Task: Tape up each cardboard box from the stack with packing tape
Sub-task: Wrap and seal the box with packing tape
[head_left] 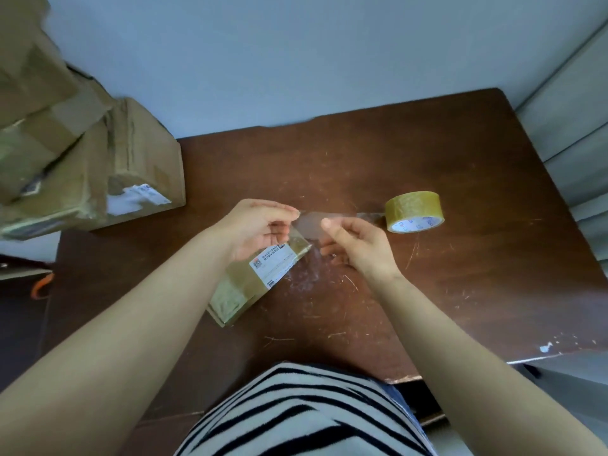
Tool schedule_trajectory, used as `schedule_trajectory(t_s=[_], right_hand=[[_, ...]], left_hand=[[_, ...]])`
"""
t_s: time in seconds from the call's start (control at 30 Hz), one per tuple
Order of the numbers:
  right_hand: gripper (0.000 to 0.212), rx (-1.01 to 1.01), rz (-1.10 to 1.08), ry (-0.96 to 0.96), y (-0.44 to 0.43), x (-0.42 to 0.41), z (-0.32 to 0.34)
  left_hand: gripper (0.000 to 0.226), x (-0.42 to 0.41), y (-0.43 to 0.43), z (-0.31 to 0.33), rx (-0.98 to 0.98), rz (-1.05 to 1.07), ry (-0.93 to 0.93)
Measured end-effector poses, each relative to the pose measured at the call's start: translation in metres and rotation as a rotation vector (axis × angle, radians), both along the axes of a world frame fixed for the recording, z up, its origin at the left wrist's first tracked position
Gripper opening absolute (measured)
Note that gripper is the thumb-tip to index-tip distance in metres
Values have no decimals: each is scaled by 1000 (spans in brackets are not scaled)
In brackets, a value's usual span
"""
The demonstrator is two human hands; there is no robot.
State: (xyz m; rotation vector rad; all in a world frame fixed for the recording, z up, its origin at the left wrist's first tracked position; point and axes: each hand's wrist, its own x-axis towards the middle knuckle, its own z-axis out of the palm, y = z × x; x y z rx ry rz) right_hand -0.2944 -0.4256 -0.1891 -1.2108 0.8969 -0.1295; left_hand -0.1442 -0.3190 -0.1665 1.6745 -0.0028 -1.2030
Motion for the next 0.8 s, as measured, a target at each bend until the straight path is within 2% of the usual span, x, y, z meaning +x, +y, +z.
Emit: schedule_trajectory(t_s=[0.07,0.3,0.47,0.67,0.8], right_hand=[[8,-16,18,-57,7,11,2],[7,65,128,-5,46,41,10],[5,96,248,118,73,48,5],[6,114,290,262,104,38,-18],[11,162,286,352,126,26,-32]], left_hand=[[9,6,16,5,-16,12,-14],[15,16,84,5,-1,122,-161],[66,15,120,-4,33,276,-114],[59,3,152,-29,102,252,-111],[58,-1,157,-48,173,93,-285]])
